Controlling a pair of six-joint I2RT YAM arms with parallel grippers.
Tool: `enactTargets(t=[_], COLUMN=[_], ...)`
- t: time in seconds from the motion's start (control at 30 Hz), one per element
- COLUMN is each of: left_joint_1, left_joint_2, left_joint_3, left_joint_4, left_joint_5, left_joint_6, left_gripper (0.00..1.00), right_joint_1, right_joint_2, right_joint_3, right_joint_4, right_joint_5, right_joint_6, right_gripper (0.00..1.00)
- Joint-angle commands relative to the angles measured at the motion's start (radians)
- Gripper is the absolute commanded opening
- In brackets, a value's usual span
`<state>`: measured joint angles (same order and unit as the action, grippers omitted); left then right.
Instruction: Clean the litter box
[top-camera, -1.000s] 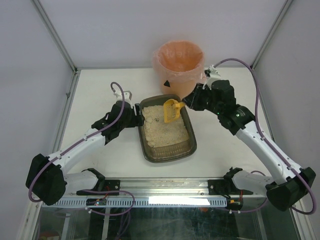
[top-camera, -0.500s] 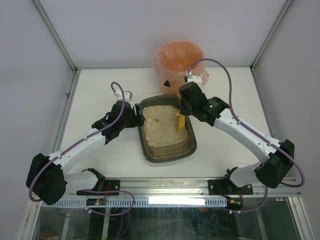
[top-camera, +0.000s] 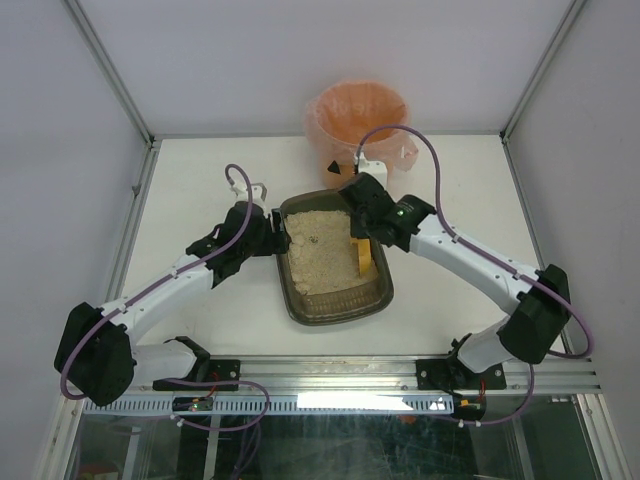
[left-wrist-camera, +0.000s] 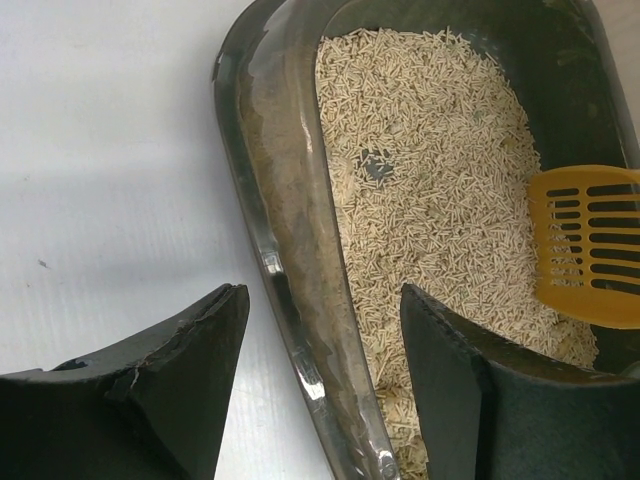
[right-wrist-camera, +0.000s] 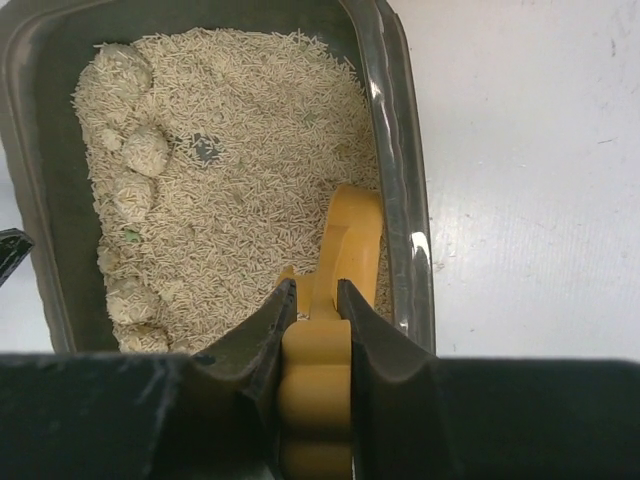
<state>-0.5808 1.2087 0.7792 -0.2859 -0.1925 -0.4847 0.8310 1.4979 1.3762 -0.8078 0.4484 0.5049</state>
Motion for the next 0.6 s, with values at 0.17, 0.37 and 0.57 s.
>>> enactTargets(t=[0.17,0.37,0.57], left_joint_1=[0.007,0.008,0.008], left_joint_2=[0.004,0.012,0.021], left_joint_3=[0.011,0.014,0.016], left_joint_4=[0.071,0.071,0.073], left_joint_5=[0.052,0.054,0.059], left_joint_6=[-0.011,-0.008,-0.01], left_gripper=[0.64,0.64,0.64], right_joint_1=[0.003,0.002,-0.006], right_joint_2=[-0.196,-0.226,-0.226], right_joint_3=[-0.24,-0.295,-0.316], right_joint_4=[0.274,0.34,0.38], right_joint_5=[-0.125,-0.139,-0.175], right_joint_6=[0.167,0.212,0.244], right_gripper=[0.0,0.0,0.0])
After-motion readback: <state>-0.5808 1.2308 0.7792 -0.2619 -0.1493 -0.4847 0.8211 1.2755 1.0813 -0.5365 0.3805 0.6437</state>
